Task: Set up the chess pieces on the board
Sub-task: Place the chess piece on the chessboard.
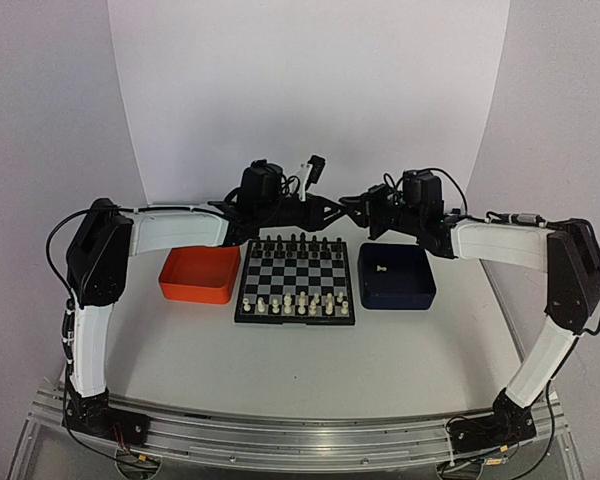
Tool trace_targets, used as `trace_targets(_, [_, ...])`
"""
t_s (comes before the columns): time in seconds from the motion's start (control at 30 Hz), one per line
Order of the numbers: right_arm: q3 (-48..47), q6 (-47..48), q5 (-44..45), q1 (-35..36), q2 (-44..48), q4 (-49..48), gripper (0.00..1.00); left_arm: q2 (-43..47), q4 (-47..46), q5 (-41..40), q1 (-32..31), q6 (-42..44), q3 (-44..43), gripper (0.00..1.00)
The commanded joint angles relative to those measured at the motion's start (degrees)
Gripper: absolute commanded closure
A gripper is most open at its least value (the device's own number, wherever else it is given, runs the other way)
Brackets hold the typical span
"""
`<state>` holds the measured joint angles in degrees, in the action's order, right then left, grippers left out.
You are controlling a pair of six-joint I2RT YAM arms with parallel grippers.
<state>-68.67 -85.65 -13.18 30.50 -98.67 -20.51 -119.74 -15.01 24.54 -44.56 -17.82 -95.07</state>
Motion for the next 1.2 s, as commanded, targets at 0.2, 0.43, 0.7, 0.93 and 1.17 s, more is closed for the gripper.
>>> trace_targets(0.2, [-2.9,1.9,-5.2,0.8,-1.7,-1.3,1.00,6.2,-1.9,2.3,0.0,6.3,1.8,0.71])
trace_targets(0.43, [-3.3,2.4,-4.9,0.8,-2.2,-1.1,1.00,7.0,-2.0,2.8,-0.1,6.8,2.8,0.76])
trace_targets(0.7, [-3.4,2.8,-5.3,0.8,-2.2,-1.0,1.00,6.1,-1.8,1.6,-0.1,5.6,2.2,0.83])
trace_targets(0.93, [-2.8,2.9,-6.3,0.8,-1.9,-0.9,1.00,5.0,-1.9,0.4,-0.1,3.5,0.6,0.92])
trace_targets(1.17, [-1.9,3.0,-6.4,0.8,-1.4,-0.9,1.00,4.0,-2.8,0.5,-0.1,0.9,-0.4,1.00])
